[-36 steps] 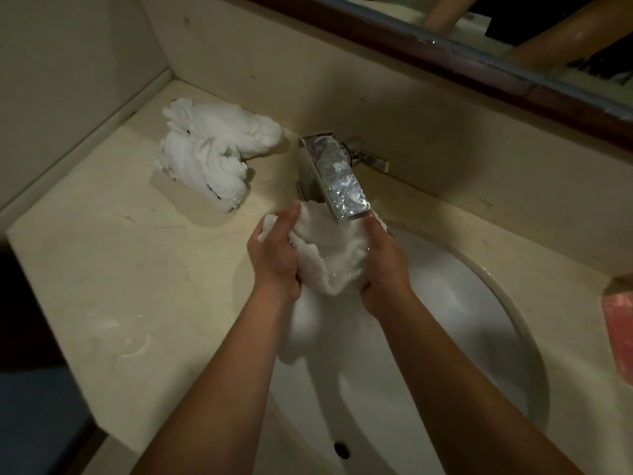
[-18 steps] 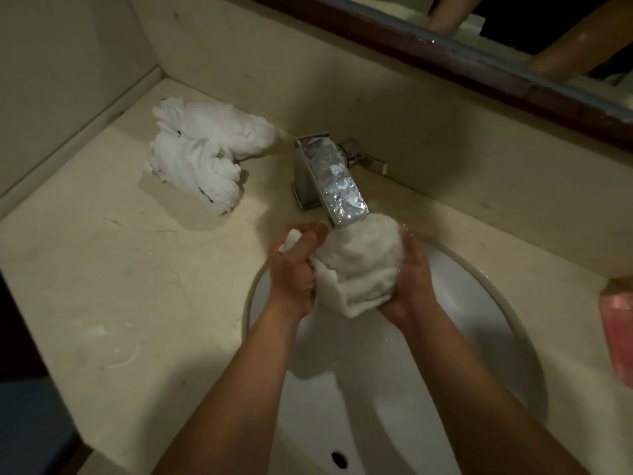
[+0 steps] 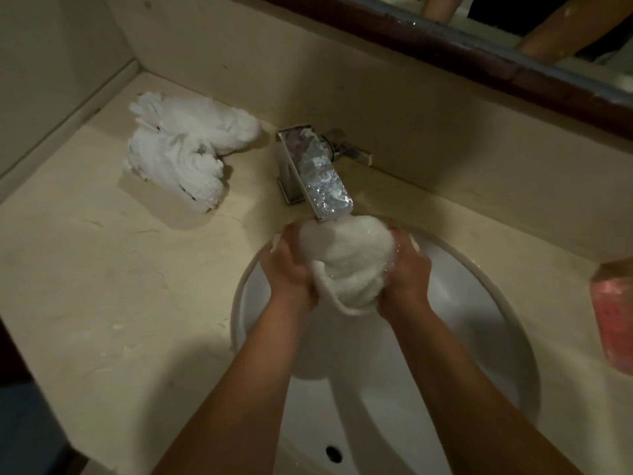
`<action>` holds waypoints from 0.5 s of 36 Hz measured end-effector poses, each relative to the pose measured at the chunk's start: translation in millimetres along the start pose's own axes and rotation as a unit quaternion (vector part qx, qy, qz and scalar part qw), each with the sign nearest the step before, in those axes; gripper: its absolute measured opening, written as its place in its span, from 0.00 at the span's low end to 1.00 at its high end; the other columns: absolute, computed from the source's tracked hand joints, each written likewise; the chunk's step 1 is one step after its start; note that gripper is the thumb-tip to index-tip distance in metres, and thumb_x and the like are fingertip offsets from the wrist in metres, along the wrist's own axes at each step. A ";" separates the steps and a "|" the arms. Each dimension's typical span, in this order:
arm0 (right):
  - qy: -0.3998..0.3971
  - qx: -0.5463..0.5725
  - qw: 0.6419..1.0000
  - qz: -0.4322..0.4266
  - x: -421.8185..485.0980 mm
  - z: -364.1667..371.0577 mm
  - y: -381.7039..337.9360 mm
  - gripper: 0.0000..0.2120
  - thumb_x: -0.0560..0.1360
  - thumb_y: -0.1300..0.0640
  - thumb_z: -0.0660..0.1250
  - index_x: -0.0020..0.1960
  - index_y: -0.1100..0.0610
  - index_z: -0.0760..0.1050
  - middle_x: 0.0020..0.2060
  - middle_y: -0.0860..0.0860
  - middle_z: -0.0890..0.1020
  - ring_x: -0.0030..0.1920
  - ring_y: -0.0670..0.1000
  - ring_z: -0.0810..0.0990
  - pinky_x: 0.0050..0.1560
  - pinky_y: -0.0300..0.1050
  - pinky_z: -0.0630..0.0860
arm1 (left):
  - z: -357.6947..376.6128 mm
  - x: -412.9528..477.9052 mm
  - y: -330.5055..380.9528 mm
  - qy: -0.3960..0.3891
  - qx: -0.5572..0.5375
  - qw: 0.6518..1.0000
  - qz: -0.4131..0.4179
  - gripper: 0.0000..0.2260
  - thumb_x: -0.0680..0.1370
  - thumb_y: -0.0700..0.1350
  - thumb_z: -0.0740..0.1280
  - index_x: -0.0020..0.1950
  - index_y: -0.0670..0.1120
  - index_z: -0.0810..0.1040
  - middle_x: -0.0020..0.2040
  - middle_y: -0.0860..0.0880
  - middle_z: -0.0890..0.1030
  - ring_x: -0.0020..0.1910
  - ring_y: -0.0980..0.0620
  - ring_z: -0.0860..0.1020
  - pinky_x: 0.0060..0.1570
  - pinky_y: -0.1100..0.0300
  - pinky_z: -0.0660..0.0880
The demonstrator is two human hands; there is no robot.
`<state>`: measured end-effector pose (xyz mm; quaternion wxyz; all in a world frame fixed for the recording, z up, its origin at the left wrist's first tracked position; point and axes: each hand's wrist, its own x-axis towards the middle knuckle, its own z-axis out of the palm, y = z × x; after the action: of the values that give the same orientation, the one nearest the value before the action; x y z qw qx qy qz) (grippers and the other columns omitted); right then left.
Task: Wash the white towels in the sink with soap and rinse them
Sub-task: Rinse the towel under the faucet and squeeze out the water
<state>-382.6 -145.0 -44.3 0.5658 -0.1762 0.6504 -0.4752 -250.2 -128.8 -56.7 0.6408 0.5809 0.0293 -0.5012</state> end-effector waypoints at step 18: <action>-0.103 -0.078 0.992 0.011 -11.5 26.2 0.6 0.25 0.80 0.34 0.62 0.63 0.51 0.83 0.56 0.53 0.88 0.58 0.56 0.87 0.66 0.61 0.80 | -10.2 2.7 30.7 0.049 -0.077 0.995 0.043 0.07 0.78 0.42 0.75 0.47 0.39 0.84 0.42 0.40 0.84 0.42 0.42 0.83 0.47 0.46 0.81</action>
<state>-355.3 -146.9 -35.9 0.6192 -0.2608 0.6259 -0.3960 -222.5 -128.0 -39.7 0.7023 0.5545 0.0746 -0.4402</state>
